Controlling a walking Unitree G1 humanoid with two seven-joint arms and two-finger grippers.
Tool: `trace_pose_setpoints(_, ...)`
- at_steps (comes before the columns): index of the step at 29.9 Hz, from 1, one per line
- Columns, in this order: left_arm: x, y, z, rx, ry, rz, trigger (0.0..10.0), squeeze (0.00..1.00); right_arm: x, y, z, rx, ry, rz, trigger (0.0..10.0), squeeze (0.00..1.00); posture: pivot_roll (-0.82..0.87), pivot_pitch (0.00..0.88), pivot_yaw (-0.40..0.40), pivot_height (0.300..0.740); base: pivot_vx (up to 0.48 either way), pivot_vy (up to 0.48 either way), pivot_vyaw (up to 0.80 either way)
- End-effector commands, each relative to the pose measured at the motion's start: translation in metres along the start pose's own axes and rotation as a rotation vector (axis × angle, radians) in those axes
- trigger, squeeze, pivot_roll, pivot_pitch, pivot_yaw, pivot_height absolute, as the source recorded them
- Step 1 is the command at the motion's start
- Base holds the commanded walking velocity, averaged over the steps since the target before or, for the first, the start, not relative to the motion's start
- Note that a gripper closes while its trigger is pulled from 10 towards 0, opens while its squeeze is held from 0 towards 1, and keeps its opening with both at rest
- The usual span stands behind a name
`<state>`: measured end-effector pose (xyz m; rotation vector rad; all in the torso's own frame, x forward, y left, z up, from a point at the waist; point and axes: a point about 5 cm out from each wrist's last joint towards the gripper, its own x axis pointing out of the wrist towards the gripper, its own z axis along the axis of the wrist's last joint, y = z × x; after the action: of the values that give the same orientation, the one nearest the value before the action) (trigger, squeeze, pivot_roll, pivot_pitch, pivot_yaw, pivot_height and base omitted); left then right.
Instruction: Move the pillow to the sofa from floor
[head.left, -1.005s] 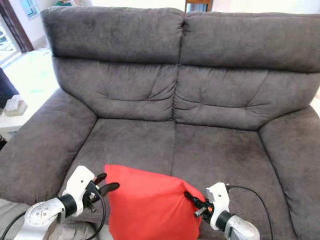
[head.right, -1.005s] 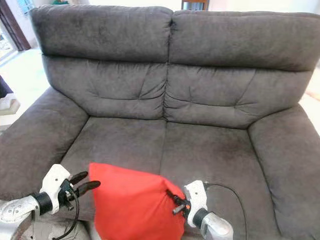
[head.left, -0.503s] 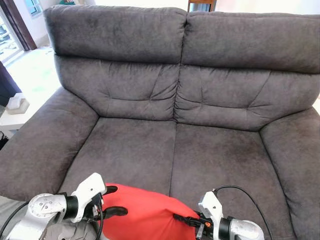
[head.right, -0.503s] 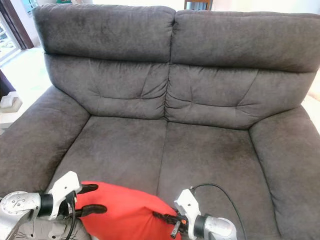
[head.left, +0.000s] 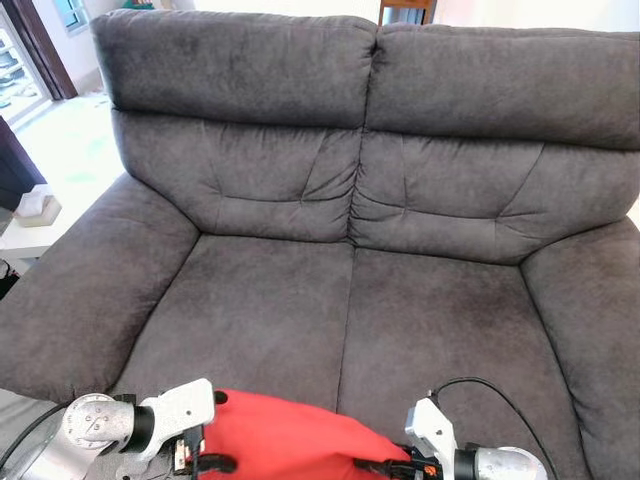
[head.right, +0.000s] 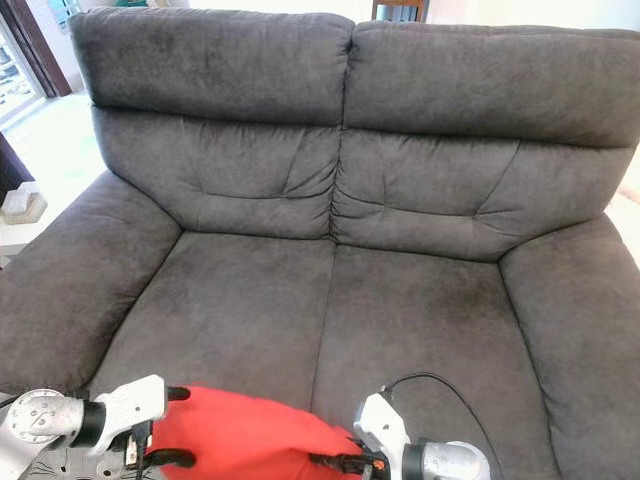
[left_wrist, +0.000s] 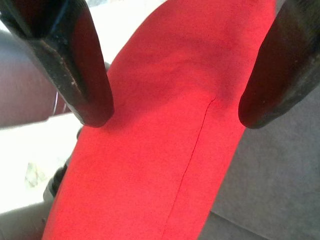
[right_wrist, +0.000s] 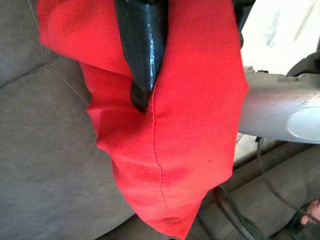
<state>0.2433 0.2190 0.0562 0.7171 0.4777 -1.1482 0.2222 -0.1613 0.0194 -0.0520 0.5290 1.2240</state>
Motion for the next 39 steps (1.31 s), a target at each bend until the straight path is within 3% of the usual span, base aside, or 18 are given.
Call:
trace_pose_setpoints(1,-0.001,0.001,-0.008,0.044,0.052,0.008,10.0,1.00,0.003,0.006,0.021,-0.069,-0.069,0.063,10.0,0.00,0.05,0.087,0.025,0.740,0.000,0.000,0.00)
trace_pose_setpoints(7,0.003,0.000,-0.007,0.038,0.026,-0.004,10.0,1.00,-0.001,0.012,0.022,-0.070,-0.061,0.097,10.0,0.00,0.04,0.079,0.025,0.740,0.000,0.000,0.00)
trace_pose_setpoints(12,0.003,-0.010,-0.023,0.104,0.144,-0.112,10.0,1.00,-0.005,0.014,0.023,-0.074,-0.051,0.103,10.0,0.00,0.04,0.073,0.027,0.740,0.000,0.000,0.00)
trace_pose_setpoints(29,0.004,-0.016,-0.046,0.126,0.233,-0.179,10.0,1.00,-0.014,0.020,0.028,-0.067,-0.047,0.102,10.0,0.00,0.02,0.085,0.018,0.740,0.000,0.000,0.00)
trace_pose_setpoints(34,0.015,-0.021,-0.050,0.221,0.278,-0.173,10.0,1.00,-0.014,0.021,0.029,-0.067,-0.049,0.095,10.0,0.00,0.02,0.090,0.015,0.740,0.000,0.000,0.00)
trace_pose_setpoints(35,0.017,-0.022,-0.050,0.240,0.285,-0.170,10.0,0.96,-0.014,0.021,0.029,-0.066,-0.050,0.095,10.0,0.00,0.02,0.090,0.015,0.740,0.000,0.000,0.00)
trace_pose_setpoints(36,0.019,-0.023,-0.050,0.254,0.287,-0.166,10.0,0.00,-0.014,0.021,0.030,-0.066,-0.050,0.093,10.0,0.00,0.02,0.096,0.015,0.740,0.000,0.000,0.00)
trace_pose_setpoints(39,0.026,-0.022,-0.046,0.259,0.262,-0.123,10.0,0.00,-0.014,0.021,0.031,-0.066,-0.052,0.091,10.0,0.00,0.01,0.097,0.014,0.740,0.000,0.000,0.00)
